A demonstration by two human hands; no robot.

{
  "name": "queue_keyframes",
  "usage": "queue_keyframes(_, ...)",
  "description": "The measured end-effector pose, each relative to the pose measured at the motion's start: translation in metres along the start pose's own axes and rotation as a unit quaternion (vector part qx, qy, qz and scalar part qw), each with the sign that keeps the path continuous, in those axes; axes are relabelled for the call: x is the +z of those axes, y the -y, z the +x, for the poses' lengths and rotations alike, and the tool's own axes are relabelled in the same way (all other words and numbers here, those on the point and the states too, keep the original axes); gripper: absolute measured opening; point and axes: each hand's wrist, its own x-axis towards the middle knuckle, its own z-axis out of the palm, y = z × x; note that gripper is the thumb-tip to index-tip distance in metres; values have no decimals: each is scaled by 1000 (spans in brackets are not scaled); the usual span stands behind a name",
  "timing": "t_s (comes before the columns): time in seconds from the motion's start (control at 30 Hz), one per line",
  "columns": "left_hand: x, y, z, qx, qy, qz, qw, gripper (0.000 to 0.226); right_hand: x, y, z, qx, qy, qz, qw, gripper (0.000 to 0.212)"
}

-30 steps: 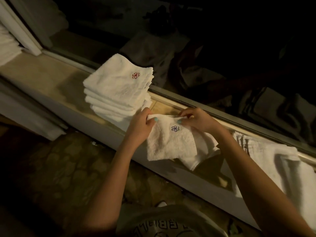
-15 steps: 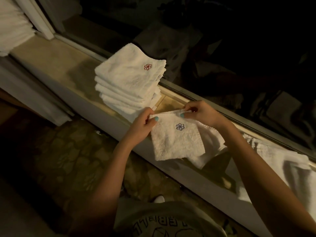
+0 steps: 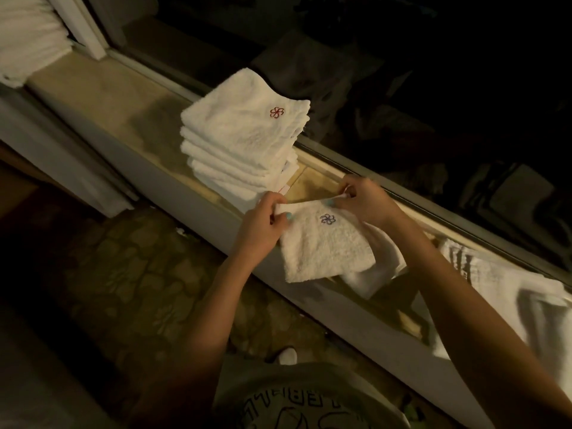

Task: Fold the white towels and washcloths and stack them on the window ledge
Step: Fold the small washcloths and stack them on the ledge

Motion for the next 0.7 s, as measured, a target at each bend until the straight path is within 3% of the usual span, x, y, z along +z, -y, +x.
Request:
queue_keyframes(0.1, 7, 1, -9, -69, 14, -81, 994, 39, 0, -3, -4, -8, 1, -18, 1000, 8)
queue_keyframes(0.2, 11, 5, -15, -117, -12, -93, 989, 26, -3, -6, -6, -10, 19, -39, 999, 6)
queue_keyframes(0.4, 4, -4, -12, -99, -16, -32, 994, 22, -4, -3, -2, 8, 31, -59, 998, 7)
queue_keyframes(0.53, 6, -7, -5, -118, -4, -99, 988, 30, -4, -3, -7, 0, 33, -33, 999, 7)
queue_keyframes(0.7, 5, -21, -4, -97, 5, -194, 976, 20, -12, 0, -19, 13, 0, 42, 999, 12)
